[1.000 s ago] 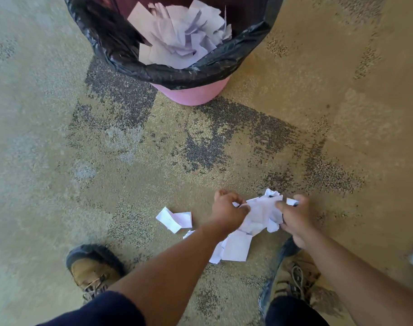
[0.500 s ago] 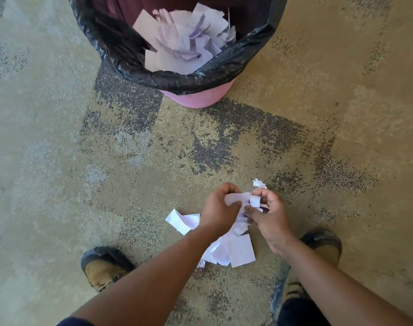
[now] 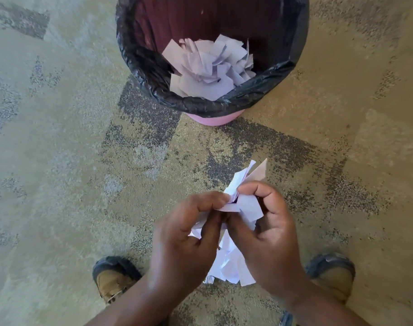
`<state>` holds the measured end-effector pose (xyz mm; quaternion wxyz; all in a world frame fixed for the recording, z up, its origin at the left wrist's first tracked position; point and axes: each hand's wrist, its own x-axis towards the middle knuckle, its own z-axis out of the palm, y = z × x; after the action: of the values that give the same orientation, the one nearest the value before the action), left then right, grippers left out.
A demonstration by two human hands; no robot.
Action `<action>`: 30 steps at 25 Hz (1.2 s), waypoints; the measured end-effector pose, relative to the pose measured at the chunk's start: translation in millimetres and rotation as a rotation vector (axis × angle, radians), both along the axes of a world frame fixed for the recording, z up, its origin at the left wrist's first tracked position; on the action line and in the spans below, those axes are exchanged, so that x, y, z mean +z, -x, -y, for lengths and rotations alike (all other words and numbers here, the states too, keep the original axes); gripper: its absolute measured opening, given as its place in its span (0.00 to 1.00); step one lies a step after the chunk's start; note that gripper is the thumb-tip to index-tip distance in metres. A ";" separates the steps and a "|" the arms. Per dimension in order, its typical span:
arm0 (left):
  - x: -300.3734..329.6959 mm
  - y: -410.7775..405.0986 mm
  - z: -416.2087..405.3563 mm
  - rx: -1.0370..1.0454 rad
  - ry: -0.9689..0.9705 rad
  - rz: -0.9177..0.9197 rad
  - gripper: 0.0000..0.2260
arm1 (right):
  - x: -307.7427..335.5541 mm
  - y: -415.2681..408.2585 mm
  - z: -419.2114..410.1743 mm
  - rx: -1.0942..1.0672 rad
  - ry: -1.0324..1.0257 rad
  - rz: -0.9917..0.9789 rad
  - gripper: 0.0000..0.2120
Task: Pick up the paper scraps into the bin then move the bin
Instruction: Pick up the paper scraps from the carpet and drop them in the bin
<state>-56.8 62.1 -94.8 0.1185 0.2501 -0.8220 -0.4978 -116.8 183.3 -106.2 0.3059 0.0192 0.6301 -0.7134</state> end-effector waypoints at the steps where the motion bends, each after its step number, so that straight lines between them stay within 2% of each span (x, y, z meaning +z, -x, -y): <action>1: 10.7 4.2 6.0 -0.003 0.052 -0.104 0.13 | 14.8 5.5 8.2 -0.005 0.036 -0.042 0.18; 4: 44.3 23.5 26.1 -0.002 0.120 -0.346 0.14 | 54.4 29.7 34.7 -0.035 0.129 -0.204 0.23; 8: 81.5 73.6 56.5 -0.013 0.250 -0.492 0.14 | 91.4 78.1 76.2 -0.047 0.297 -0.463 0.23; 10: 79.3 102.7 72.9 0.006 0.317 -0.570 0.15 | 92.9 106.4 96.1 -0.031 0.354 -0.485 0.21; 11: 72.4 117.3 80.4 0.022 0.336 -0.580 0.13 | 88.2 120.2 105.1 -0.033 0.357 -0.434 0.20; 12: 63.4 131.5 86.9 0.048 0.355 -0.544 0.11 | 81.7 133.1 113.1 -0.051 0.327 -0.354 0.19; 14: 47.3 158.3 100.3 0.068 0.384 -0.319 0.09 | 64.0 157.4 126.4 -0.088 0.152 -0.188 0.17; 17: 29.3 187.2 118.6 -0.130 0.375 0.069 0.21 | 45.1 185.6 139.0 -0.028 -0.108 0.006 0.23; 19: 23.7 193.6 123.2 -0.253 0.366 0.229 0.26 | 43.9 194.2 141.8 0.039 -0.116 0.127 0.31; 21: 22.4 187.2 120.6 -0.244 0.356 0.255 0.27 | 46.2 193.6 139.0 0.090 -0.110 0.180 0.34; 23: 24.4 173.3 114.3 -0.162 0.370 0.123 0.25 | 46.9 186.7 133.1 0.107 -0.143 0.093 0.30; 27: 19.5 124.6 88.8 -0.022 0.438 -0.291 0.12 | 43.0 151.4 97.9 -0.025 -0.149 -0.355 0.17; 28: 10.7 105.9 79.9 -0.032 0.443 -0.317 0.09 | 35.7 138.1 82.3 -0.039 -0.161 -0.434 0.17; 30: -24.9 64.8 65.8 -0.074 0.432 -0.175 0.08 | 14.1 108.8 48.0 -0.012 -0.234 -0.502 0.16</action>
<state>-121.6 -3.7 -119.6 0.2217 0.1449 -0.9045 -0.3342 -225.6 135.3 -92.1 0.1318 -0.1191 0.7641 -0.6202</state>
